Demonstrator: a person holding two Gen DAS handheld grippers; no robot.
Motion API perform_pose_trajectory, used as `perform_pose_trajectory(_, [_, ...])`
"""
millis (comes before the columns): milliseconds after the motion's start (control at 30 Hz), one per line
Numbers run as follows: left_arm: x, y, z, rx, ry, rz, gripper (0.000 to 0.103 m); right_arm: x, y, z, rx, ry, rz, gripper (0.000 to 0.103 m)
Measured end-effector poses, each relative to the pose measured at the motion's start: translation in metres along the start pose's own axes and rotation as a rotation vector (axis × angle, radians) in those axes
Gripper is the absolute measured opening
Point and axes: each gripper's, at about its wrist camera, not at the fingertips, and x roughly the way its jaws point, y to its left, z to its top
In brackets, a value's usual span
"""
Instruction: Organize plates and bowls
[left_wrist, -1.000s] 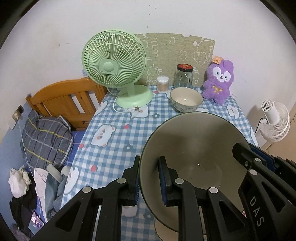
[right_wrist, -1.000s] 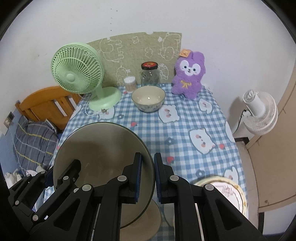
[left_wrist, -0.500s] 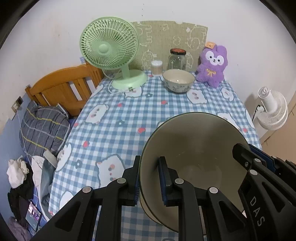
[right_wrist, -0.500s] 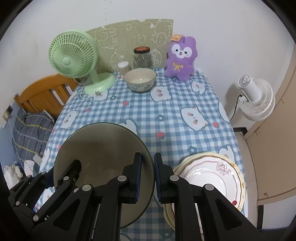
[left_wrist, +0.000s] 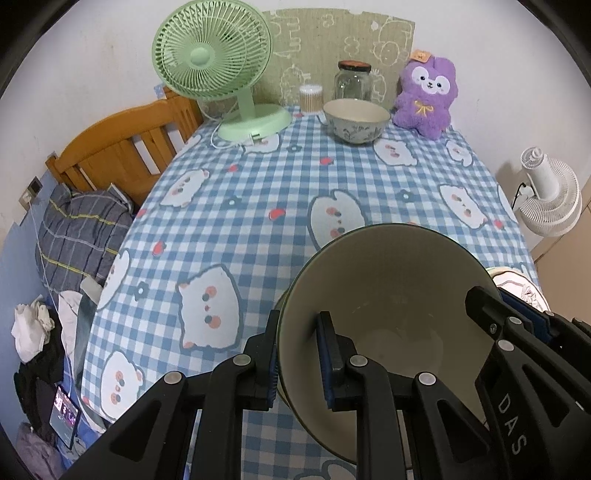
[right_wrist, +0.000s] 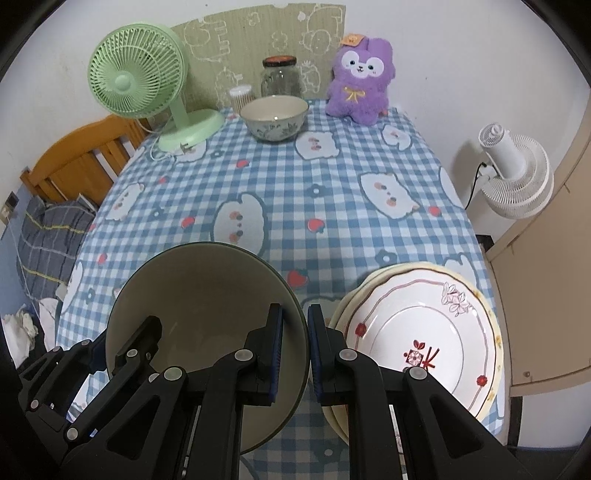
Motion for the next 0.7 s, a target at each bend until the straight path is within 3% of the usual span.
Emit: perform_pose_trajectory(700, [0.027,0.011,-0.003,-0.007,0.034,0.016,0.016,0.029,0.011,-0.001,0.001,0.055,0.018,0.016])
